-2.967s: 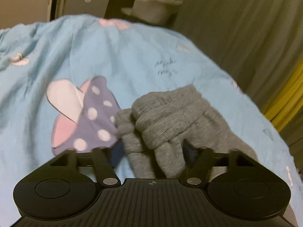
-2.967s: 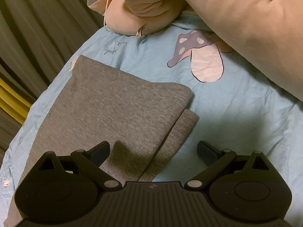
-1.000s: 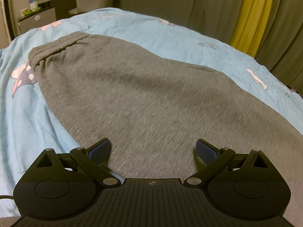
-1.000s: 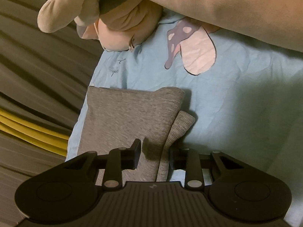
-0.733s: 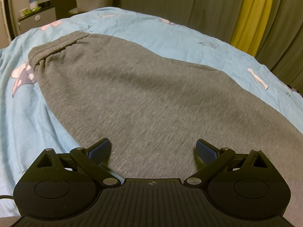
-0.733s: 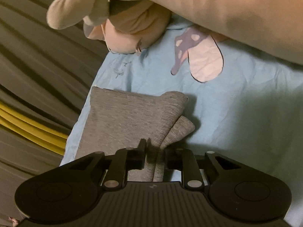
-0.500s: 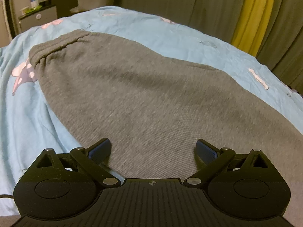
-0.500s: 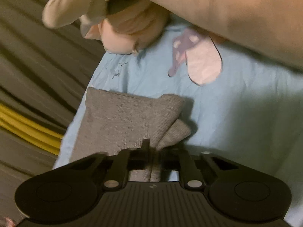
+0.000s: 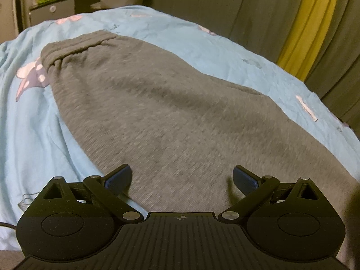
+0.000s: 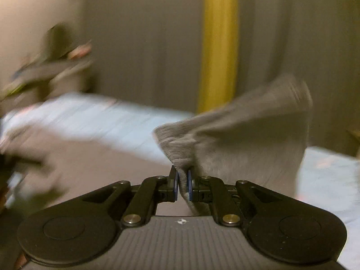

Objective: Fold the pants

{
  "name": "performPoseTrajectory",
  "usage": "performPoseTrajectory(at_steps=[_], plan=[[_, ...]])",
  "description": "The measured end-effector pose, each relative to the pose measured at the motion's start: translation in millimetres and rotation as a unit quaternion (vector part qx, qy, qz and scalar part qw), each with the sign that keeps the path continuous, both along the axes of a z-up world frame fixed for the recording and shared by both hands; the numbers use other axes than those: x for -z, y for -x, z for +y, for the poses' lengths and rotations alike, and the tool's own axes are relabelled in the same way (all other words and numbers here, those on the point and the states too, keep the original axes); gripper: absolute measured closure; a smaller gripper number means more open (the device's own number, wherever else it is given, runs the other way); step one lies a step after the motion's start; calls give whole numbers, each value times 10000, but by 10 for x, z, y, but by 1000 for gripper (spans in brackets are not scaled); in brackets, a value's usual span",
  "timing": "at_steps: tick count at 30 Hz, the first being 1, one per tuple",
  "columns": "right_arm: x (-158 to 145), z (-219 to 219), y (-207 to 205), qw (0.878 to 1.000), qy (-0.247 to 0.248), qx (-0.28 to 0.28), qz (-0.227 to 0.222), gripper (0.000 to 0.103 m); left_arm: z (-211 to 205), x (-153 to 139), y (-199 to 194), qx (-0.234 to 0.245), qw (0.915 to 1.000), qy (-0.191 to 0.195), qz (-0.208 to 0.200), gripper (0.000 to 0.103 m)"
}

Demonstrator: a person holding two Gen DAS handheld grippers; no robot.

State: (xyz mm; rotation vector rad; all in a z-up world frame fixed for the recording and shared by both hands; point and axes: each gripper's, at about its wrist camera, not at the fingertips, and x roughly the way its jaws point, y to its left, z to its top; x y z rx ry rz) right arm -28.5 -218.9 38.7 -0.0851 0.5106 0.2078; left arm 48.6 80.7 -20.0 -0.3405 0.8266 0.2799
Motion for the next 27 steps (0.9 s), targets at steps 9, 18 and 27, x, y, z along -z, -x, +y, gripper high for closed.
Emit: performPoseTrajectory(at_steps=[9, 18, 27], plan=[[528, 369, -100, 9948, 323, -336, 905, 95, -13, 14, -34, 26, 10000, -12, -13, 2], [362, 298, 158, 9948, -417, -451, 809, 94, -22, 16, -36, 35, 10000, -5, -31, 2], [210, -57, 168, 9854, -1426, -355, 858, 31, -42, 16, -37, 92, 9999, -56, 2, 2]])
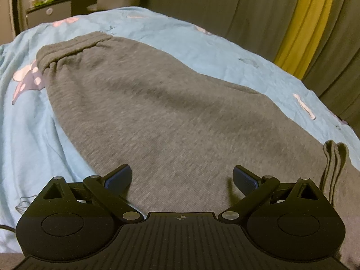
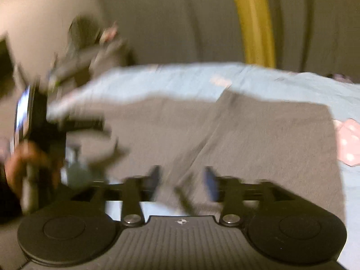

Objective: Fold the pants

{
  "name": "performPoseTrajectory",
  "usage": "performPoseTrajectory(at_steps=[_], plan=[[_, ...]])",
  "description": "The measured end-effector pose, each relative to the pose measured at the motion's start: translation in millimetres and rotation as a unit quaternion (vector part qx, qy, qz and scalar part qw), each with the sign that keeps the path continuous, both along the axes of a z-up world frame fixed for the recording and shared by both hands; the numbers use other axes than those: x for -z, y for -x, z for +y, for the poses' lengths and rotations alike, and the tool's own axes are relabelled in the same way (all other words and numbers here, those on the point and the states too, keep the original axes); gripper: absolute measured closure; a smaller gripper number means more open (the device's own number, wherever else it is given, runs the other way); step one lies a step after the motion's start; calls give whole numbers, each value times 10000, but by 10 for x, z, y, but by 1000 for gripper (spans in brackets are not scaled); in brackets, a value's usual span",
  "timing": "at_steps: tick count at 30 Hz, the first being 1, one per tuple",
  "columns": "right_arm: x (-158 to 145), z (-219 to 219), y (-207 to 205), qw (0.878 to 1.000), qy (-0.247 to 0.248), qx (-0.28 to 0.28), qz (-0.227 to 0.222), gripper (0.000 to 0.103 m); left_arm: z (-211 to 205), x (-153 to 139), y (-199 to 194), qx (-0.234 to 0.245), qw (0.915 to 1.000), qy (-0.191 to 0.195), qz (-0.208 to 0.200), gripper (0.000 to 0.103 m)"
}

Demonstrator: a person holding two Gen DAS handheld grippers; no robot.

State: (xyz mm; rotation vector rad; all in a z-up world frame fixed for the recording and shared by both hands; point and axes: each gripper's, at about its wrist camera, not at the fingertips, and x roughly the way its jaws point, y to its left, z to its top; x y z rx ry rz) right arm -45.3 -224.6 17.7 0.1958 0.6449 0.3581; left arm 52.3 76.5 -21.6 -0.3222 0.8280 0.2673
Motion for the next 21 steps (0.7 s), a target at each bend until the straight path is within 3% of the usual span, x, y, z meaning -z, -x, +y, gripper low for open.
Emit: performPoseTrajectory(at_steps=[2, 4, 5, 6, 7, 9, 10, 14, 18, 21], plan=[[-40, -279, -9, 9967, -399, 695, -106, 26, -18, 1, -8, 30, 10000, -53, 26, 2], [59, -616, -73, 9839, -953, 1481, 315, 24, -38, 4, -16, 66, 9999, -100, 42, 2], [162, -775, -114, 9717, -1247, 1884, 689, 24, -45, 6, -17, 73, 9999, -115, 47, 2], [342, -985, -164, 9475, -1644, 2416, 1295, 28, -50, 7, -18, 76, 9999, -124, 53, 2], [477, -1118, -176, 9290, -2007, 2652, 1625, 32, -51, 7, -20, 78, 9999, -129, 59, 2], [531, -1323, -86, 9022, -2812, 2905, 1505, 29, -47, 6, -21, 80, 9999, -123, 60, 2], [488, -1367, -55, 8970, -2928, 3016, 1369, 27, -44, 7, -19, 80, 9999, -113, 55, 2], [298, -1451, 90, 8987, -2886, 3208, 782, 4, -48, 14, -30, 109, 9998, -150, 91, 2], [525, -1481, 31, 8858, -3088, 3125, 1493, 4, -93, 19, -42, 232, 9994, -219, 133, 2], [478, -1443, -25, 8988, -2755, 3087, 1446, 4, -124, 3, -25, 447, 9988, -185, 100, 2]])
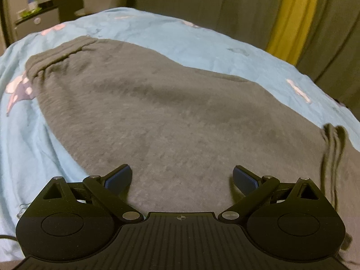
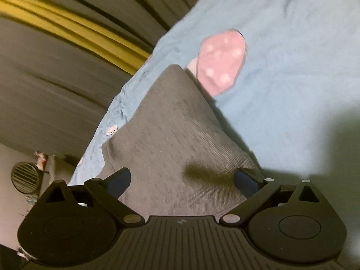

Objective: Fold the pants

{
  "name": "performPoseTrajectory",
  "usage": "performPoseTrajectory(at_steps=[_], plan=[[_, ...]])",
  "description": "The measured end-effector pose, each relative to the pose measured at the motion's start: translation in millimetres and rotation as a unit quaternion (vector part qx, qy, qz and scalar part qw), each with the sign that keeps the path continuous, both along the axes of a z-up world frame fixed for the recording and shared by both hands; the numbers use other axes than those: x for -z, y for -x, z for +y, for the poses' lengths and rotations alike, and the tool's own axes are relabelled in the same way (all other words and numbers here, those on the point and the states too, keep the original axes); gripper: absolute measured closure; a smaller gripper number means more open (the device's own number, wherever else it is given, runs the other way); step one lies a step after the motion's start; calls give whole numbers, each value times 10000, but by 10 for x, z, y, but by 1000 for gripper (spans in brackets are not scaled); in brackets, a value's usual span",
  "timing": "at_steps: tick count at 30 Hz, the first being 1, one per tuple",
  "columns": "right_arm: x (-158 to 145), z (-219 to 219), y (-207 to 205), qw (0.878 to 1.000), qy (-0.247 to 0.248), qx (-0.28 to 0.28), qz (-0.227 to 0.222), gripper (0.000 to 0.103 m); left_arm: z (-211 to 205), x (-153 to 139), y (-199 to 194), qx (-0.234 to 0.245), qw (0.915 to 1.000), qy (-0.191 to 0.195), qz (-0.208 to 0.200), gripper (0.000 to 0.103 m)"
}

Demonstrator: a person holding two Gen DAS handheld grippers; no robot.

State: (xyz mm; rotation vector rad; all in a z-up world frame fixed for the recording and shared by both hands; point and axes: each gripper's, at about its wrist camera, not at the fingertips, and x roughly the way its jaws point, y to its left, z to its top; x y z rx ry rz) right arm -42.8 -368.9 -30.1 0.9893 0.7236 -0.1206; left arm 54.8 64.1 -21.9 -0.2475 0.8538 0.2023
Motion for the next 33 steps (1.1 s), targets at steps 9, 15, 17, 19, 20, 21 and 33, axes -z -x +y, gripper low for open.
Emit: performPoseTrajectory(at_steps=[9, 15, 17, 19, 20, 21, 33], plan=[[-126, -122, -206, 9962, 850, 128, -159, 4, -451, -107, -77, 1455, 9842, 988, 190, 2], [-144, -8, -419, 9871, 1576, -226, -167, 4, -1006, -89, -398, 2226, 9662, 1169, 579, 2], [-141, 18, -435, 9821, 1844, -339, -159, 4, -1145, -73, -502, 2330, 9646, 1078, 603, 2], [-136, -8, -419, 9814, 1864, -394, -245, 4, -1277, -13, -611, 2506, 9596, 1055, 723, 2], [-129, -35, -421, 9822, 1815, -382, -280, 4, -1309, 18, -655, 2513, 9588, 1046, 814, 2], [-119, -70, -426, 9835, 1749, -368, -291, 4, -1343, 62, -716, 2489, 9590, 1024, 888, 2], [-41, -190, -459, 9891, 1426, -305, -230, 4, -1617, 112, -950, 2701, 9526, 1098, 875, 42]])
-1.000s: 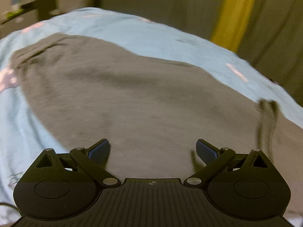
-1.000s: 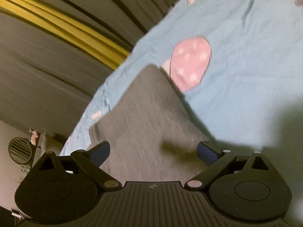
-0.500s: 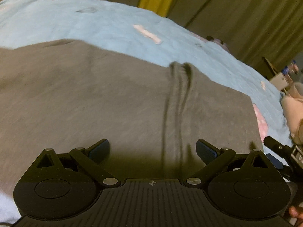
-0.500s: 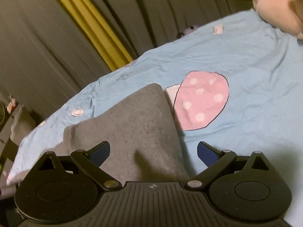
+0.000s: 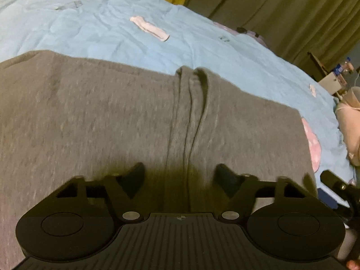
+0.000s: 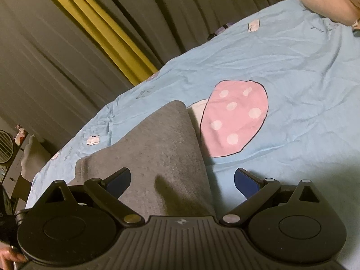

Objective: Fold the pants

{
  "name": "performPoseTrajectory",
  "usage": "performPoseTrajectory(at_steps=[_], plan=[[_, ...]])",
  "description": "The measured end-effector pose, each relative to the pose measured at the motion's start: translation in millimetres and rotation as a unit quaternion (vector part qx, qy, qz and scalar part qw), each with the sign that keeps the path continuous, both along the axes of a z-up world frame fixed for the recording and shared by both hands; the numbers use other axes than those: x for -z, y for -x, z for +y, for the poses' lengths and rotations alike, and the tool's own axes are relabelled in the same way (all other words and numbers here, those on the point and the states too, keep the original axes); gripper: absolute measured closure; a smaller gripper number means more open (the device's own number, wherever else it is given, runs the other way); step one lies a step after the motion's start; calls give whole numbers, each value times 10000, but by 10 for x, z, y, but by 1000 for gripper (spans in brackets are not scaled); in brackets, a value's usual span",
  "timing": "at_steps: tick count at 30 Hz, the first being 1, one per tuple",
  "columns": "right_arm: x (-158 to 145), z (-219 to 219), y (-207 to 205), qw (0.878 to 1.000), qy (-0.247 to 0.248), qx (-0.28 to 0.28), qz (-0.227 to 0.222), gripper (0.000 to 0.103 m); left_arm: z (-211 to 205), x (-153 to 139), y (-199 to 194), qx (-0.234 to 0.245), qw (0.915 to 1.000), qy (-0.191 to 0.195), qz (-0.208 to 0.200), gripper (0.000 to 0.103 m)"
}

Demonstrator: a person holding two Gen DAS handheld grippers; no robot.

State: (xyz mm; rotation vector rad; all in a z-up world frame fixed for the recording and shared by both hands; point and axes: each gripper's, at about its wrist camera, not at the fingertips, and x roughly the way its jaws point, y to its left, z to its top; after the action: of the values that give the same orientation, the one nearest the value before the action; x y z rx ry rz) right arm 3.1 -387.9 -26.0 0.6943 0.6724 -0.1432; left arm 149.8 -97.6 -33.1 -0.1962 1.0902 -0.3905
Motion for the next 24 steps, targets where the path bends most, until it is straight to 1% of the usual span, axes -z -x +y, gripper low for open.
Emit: performPoseTrajectory(at_steps=[1, 2, 6, 8, 10, 11, 12, 13, 14, 16, 17, 21, 24], plan=[[0, 6, -6, 10000, 10, -20, -5, 4, -12, -6, -20, 86, 9998, 147, 49, 52], [-6, 12, -10, 10000, 18, -41, -26, 4, -30, -10, -35, 111, 9996, 242, 107, 53], [-38, 16, -1, 9999, 63, -50, -92, 4, -16, 14, -1, 47, 9997, 241, 77, 60], [-39, 10, 2, 9999, 48, -28, -89, 4, 16, 42, 4, -32, 9993, 352, 104, 58], [-34, 6, 1, 10000, 0, -38, -83, 4, -3, 62, 0, -55, 9993, 344, 122, 50], [-31, 3, -4, 10000, -9, -54, -75, 4, -20, 59, -2, -3, 9994, 319, 119, 49], [-35, 9, -8, 10000, 7, -63, -75, 4, -53, 47, 2, 71, 9997, 228, 78, 54], [-40, 15, -8, 9999, 39, -73, -79, 4, -67, 28, -13, 146, 9997, 205, 56, 73], [-45, 16, -3, 9999, 72, -79, -86, 4, -52, 13, -17, 147, 9995, 269, 104, 79], [-45, 12, 11, 9999, 99, -71, -110, 4, 25, -38, -32, -23, 9982, 551, 235, 81], [-44, 7, 9, 9999, 93, -58, -98, 4, 50, -68, -22, -39, 9978, 631, 212, 82], [-43, -1, 17, 9999, 80, -30, -120, 4, 90, -218, 66, -29, 9972, 749, -7, 83], [-50, -5, 26, 9998, 128, -29, -138, 4, 133, -304, 113, -77, 9971, 755, -56, 83]])
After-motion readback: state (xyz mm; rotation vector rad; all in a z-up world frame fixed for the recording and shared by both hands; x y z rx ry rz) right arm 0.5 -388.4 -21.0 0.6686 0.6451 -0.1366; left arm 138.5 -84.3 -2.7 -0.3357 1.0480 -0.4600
